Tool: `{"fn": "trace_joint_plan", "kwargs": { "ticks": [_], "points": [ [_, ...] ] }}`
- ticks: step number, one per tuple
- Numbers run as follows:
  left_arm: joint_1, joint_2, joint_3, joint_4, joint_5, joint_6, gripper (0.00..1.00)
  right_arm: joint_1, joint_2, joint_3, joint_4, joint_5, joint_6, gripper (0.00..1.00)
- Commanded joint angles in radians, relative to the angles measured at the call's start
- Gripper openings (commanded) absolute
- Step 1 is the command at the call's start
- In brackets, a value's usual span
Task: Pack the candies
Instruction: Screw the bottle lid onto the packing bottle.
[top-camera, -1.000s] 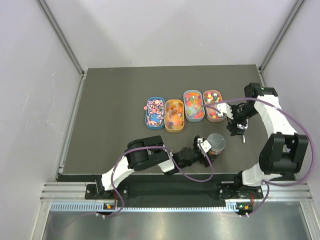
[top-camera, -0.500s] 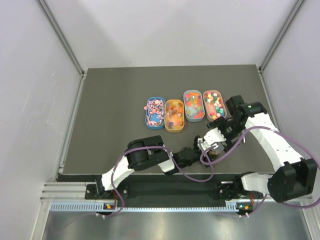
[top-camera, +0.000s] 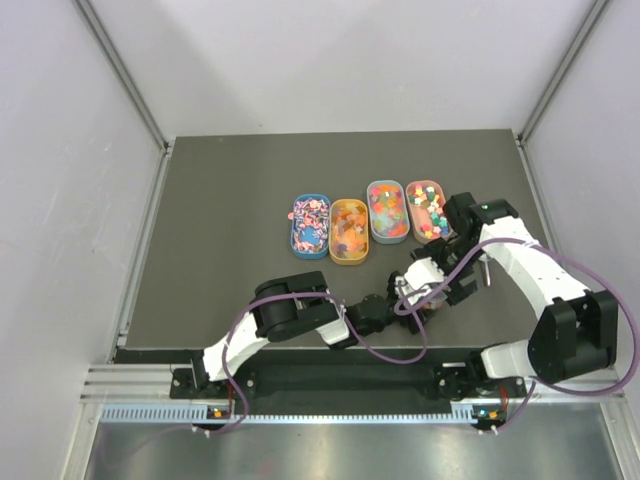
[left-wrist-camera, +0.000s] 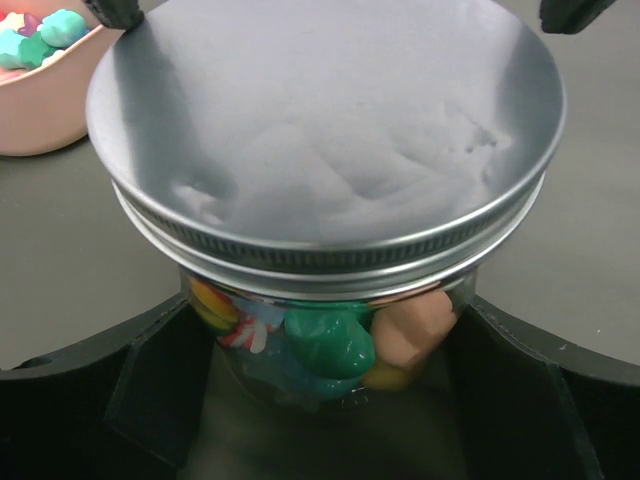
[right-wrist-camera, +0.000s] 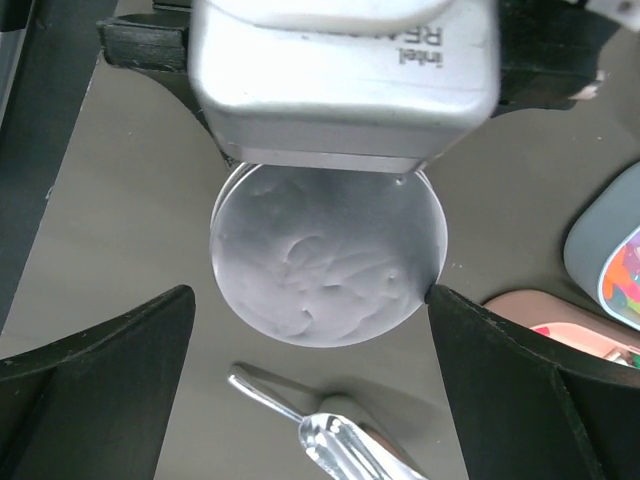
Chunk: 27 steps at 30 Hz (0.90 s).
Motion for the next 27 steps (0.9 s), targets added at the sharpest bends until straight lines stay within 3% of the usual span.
{"fn": "trace_joint_plan", "kwargs": {
  "ticks": [1,15,27],
  "points": [
    [-0.003,0.216,-0.105,-0.824,0.071,-0.114,0.0,0.004,0.035,0.026,-0.146,-0.02,-0.005,1.0],
    [-0.004,0.219,-0.101,-0.832,0.071,-0.123,0.0,-0.006,0.07,0.046,-0.126,-0.008,0.038,1.0],
    [-0.003,0.22,-0.097,-0.835,0.076,-0.13,0.0,-0.01,0.01,-0.013,-0.054,0.019,0.19,0.83]
  ]
}}
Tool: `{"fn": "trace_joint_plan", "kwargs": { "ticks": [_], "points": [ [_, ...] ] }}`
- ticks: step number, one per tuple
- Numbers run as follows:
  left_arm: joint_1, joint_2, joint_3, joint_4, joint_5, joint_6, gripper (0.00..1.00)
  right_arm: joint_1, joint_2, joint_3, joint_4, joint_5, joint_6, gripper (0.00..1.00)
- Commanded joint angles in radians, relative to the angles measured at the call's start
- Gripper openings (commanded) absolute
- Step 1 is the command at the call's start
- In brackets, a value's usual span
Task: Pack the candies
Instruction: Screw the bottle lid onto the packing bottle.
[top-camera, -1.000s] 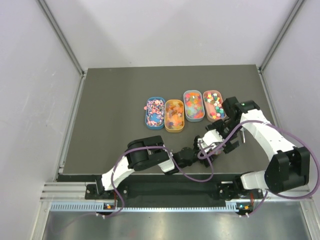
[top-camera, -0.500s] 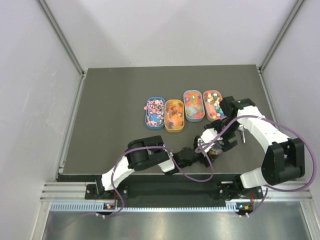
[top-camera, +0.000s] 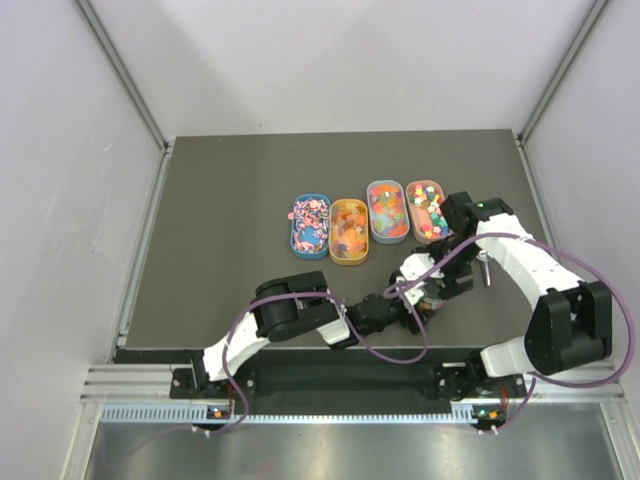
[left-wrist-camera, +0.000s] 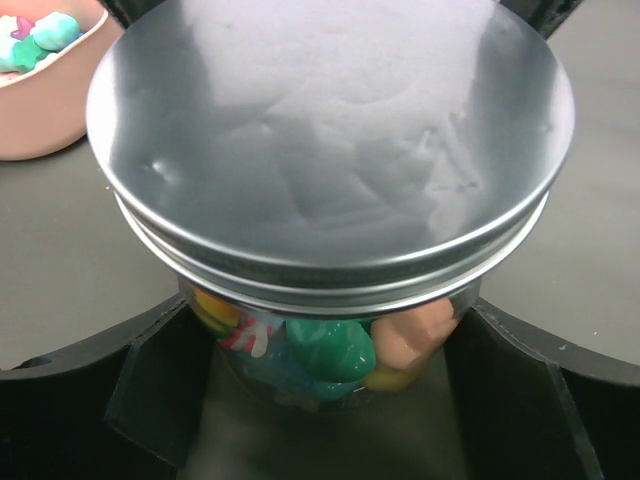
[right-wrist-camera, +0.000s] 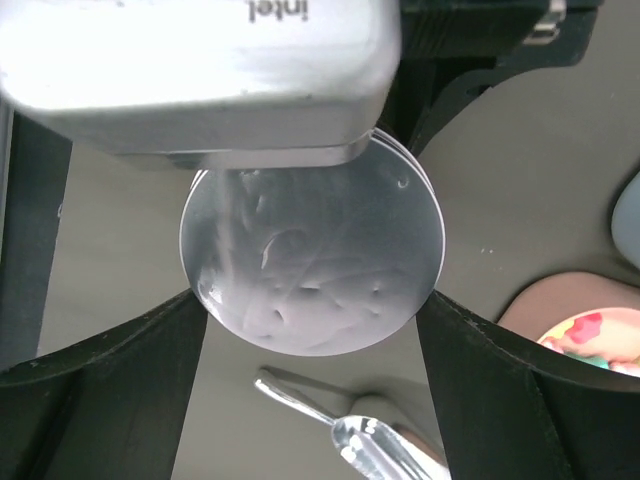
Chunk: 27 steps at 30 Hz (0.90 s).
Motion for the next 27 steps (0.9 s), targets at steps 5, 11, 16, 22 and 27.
{"fn": "trace_joint_plan", "kwargs": {
  "ticks": [5,11,16,22,27],
  "points": [
    [-0.001,0.218,-0.102,-0.833,0.062,-0.135,0.0,-0.004,-0.05,-0.031,-0.098,-0.007,0.121,0.8],
    [-0.001,0.216,-0.104,-0.832,0.062,-0.14,0.0,0.0,-0.096,-0.074,-0.124,-0.003,0.153,0.8],
    [0.001,0.213,-0.105,-0.826,0.065,-0.141,0.0,0.01,-0.141,-0.105,-0.145,-0.001,0.2,0.79],
    [0.001,0.207,-0.11,-0.823,0.06,-0.132,0.0,0.02,-0.142,-0.114,-0.173,-0.026,0.285,0.77],
    [0.001,0.201,-0.111,-0.818,0.057,-0.13,0.0,0.051,-0.182,-0.126,-0.181,-0.049,0.328,0.77]
  ]
}}
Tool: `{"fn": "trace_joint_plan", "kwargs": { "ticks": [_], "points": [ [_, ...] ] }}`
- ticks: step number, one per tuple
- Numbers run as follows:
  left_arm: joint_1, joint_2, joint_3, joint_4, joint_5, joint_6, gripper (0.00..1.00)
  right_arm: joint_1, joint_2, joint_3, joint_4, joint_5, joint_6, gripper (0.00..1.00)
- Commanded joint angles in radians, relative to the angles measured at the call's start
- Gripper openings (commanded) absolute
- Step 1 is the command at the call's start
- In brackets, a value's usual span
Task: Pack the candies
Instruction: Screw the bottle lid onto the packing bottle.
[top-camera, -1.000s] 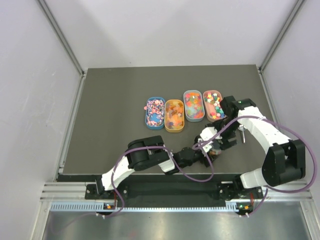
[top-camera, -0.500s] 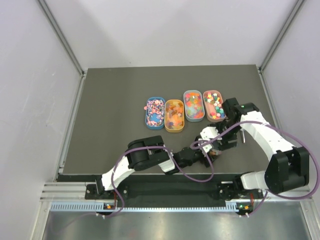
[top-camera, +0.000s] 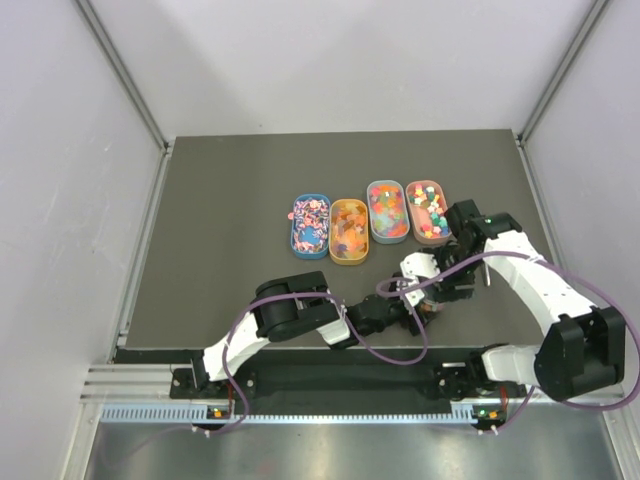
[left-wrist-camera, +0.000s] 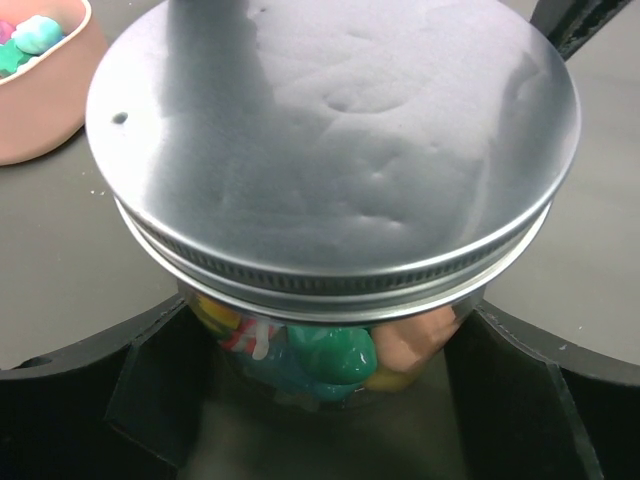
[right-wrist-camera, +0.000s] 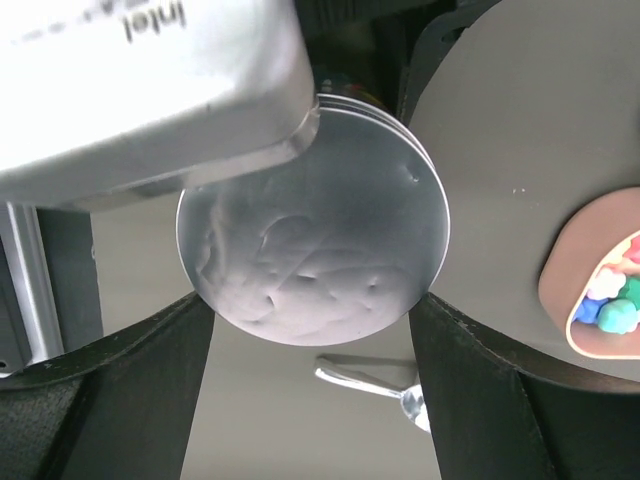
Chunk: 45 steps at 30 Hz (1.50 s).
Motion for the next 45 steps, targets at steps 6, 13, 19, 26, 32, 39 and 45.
{"fn": "trace_joint_plan", "kwargs": {
  "ticks": [6,13,19,26,32,39,45],
  "points": [
    [0.008,0.194,-0.115,-0.816,0.038,-0.134,0.0,0.077,-0.081,-0.053,-0.274,-0.065,0.15,0.76],
    [0.016,0.192,-0.117,-0.81,0.042,-0.145,0.0,0.098,-0.081,-0.101,-0.275,-0.045,0.219,0.76],
    [0.027,0.192,-0.118,-0.812,0.038,-0.154,0.0,0.098,-0.087,-0.138,-0.275,-0.058,0.239,0.75],
    [0.033,0.2,-0.112,-0.818,0.03,-0.161,0.0,0.098,-0.092,-0.141,-0.274,-0.051,0.268,0.74],
    [0.034,0.201,-0.111,-0.82,0.025,-0.157,0.0,0.098,-0.106,-0.133,-0.275,0.01,0.294,0.77],
    [0.034,0.204,-0.111,-0.823,0.015,-0.157,0.0,0.097,-0.112,-0.128,-0.275,0.047,0.306,0.84],
    [0.034,0.209,-0.109,-0.82,0.021,-0.161,0.0,0.097,-0.132,-0.133,-0.277,0.103,0.323,0.82]
  ]
}}
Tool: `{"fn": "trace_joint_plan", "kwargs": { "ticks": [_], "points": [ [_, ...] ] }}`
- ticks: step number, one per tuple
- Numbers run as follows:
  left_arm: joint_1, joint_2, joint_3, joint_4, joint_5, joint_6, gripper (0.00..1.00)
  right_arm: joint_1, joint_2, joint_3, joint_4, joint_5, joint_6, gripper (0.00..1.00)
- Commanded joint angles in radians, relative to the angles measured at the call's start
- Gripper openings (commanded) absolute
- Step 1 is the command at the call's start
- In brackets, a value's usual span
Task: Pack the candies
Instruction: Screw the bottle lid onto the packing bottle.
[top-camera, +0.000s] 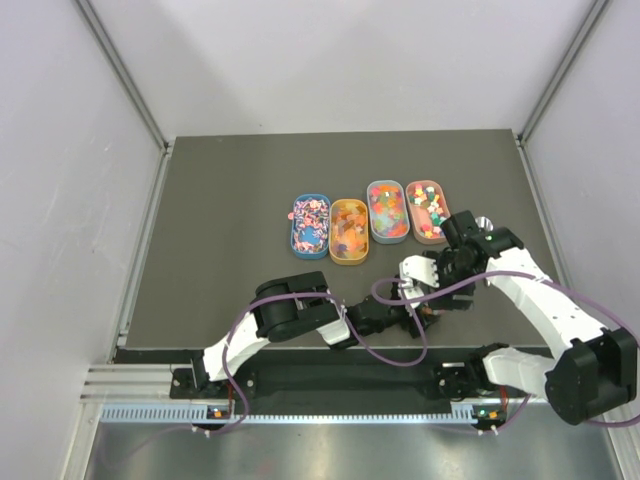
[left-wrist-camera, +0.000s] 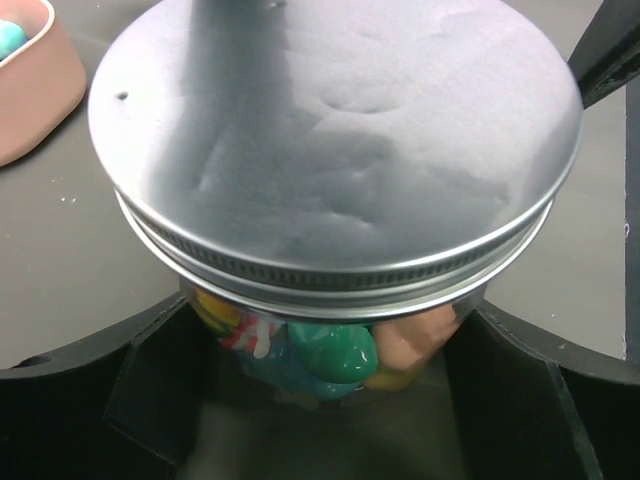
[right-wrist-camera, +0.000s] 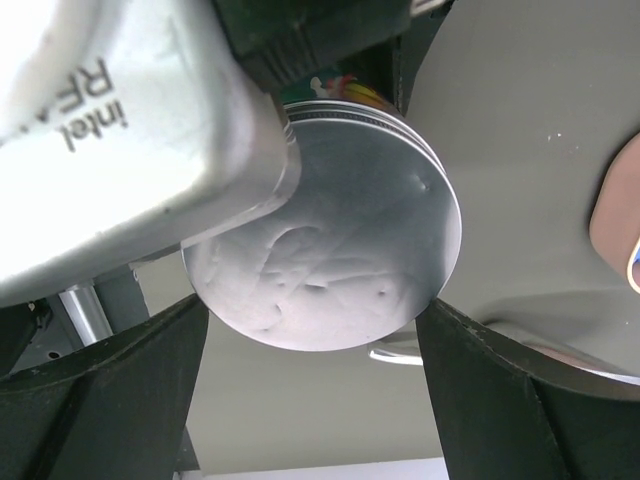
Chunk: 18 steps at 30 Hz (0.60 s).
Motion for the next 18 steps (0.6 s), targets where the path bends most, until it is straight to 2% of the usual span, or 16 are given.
{"fn": "trace_joint_plan", "kwargs": {
  "ticks": [1,18],
  "points": [
    [0.029,0.213,-0.108,-0.821,-0.024,-0.165,0.0,0.021,-0.021,-0.046,-0.335,0.024,0.051,0.82],
    [0.03,0.216,-0.1,-0.824,-0.032,-0.159,0.0,0.023,-0.064,-0.023,-0.336,0.092,-0.003,0.8]
  ]
}}
